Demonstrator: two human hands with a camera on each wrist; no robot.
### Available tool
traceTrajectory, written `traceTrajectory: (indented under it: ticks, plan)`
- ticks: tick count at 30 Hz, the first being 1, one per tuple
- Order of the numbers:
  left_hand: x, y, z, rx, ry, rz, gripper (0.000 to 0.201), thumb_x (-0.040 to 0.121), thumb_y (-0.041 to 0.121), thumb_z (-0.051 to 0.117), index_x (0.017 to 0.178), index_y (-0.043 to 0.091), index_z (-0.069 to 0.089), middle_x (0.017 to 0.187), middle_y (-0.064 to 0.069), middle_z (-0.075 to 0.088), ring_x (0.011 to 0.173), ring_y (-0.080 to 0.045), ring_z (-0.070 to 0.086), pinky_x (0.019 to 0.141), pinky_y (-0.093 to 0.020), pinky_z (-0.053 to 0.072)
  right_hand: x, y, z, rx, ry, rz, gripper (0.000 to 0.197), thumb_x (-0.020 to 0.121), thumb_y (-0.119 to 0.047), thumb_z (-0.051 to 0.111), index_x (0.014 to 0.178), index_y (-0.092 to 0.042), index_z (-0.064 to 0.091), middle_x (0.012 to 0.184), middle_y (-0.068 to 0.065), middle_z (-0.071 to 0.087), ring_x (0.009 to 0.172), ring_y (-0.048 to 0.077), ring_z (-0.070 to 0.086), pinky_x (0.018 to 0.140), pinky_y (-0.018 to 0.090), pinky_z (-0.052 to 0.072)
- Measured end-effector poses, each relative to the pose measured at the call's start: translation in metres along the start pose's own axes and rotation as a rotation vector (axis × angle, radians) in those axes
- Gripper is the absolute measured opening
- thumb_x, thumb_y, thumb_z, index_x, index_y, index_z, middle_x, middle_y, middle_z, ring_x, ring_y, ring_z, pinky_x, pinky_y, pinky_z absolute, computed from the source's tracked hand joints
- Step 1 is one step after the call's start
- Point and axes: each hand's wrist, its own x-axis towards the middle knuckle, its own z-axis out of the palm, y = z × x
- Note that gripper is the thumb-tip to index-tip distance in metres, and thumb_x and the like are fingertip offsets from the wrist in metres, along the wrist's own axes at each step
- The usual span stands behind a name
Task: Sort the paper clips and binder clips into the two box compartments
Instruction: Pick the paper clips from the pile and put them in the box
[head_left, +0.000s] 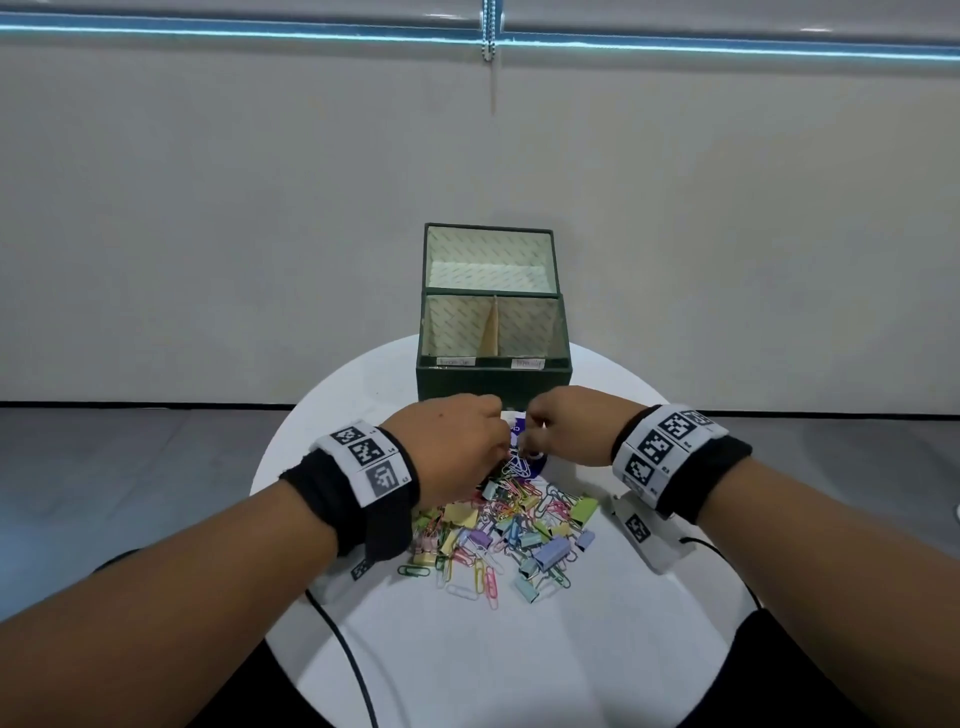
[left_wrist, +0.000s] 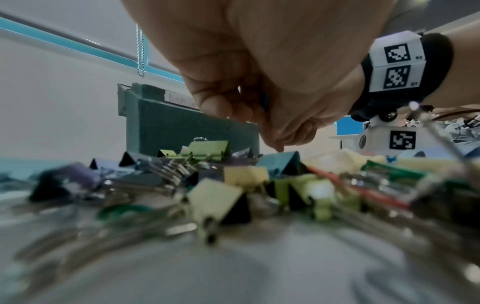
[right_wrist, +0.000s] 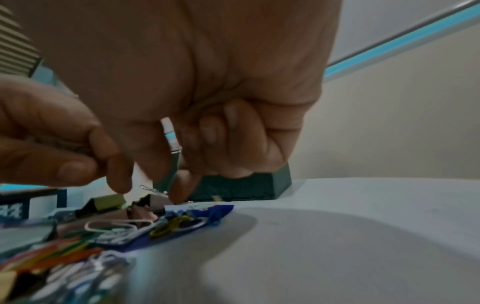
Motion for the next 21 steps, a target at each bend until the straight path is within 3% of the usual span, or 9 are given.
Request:
traceTrajectory:
  ticks: [2,6,11,14,17,21]
  plan:
    - [0.006,0.002,0.003,-0.006,-0.051,0.020,0.031,0.102,0.036,0.041,0.112,0.024,0.068,0.101,0.004,0.053,0.092,-0.015,0.052,0.076,-0.032,0.047,0.002,-0.001,0.005,-0.113,-0.016,0.027,0.023,0.088,-0.039,0.070,0.089,-0.017,0.064,0.088,0.002,0.066,0.083,0.021,0.061,0.068,0.028,0.046]
    - [0.017,0.006,0.002,-0.010,-0.079,0.032,0.029,0.100,0.038,0.046,0.111,0.026,0.070,0.105,0.002,0.057,0.096,-0.019,0.057,0.079,-0.038,0.050,0.006,-0.001,0.011,-0.162,-0.006,0.001,0.013,0.088,-0.027,0.070,0.088,-0.018,0.061,0.083,0.001,0.061,0.075,0.018,0.055,0.058,0.021,0.037]
    - [0.021,0.007,0.003,0.012,-0.132,-0.034,0.028,0.096,0.035,0.050,0.110,0.023,0.071,0.098,0.001,0.055,0.089,-0.022,0.057,0.075,-0.037,0.051,0.009,0.008,0.015,-0.145,-0.012,0.074,0.007,0.086,-0.018,0.065,0.084,-0.015,0.071,0.082,0.002,0.070,0.077,0.018,0.064,0.071,0.027,0.054]
    - [0.020,0.005,0.004,-0.035,-0.125,-0.049,0.026,0.096,0.034,0.052,0.110,0.026,0.072,0.097,0.001,0.054,0.088,-0.020,0.056,0.074,-0.033,0.049,0.005,0.012,0.014,-0.131,-0.009,0.086,0.007,0.085,-0.020,0.064,0.080,-0.020,0.068,0.080,0.000,0.069,0.079,0.020,0.065,0.070,0.026,0.053]
    - [0.020,0.007,0.003,-0.041,-0.117,-0.062,0.021,0.095,0.029,0.055,0.108,0.025,0.070,0.098,0.002,0.054,0.088,-0.019,0.055,0.070,-0.030,0.043,-0.002,0.016,0.006,-0.070,0.016,0.062,0.012,0.086,-0.024,0.061,0.074,-0.022,0.059,0.074,-0.003,0.062,0.070,0.015,0.054,0.069,0.028,0.049]
    - [0.017,0.005,0.003,-0.066,-0.026,-0.075,0.019,0.093,0.028,0.051,0.100,0.024,0.069,0.096,0.004,0.054,0.087,-0.019,0.054,0.073,-0.033,0.050,0.000,0.020,-0.024,0.104,0.135,0.032,0.012,0.087,-0.024,0.062,0.077,-0.017,0.059,0.074,-0.002,0.060,0.067,0.014,0.052,0.068,0.033,0.051]
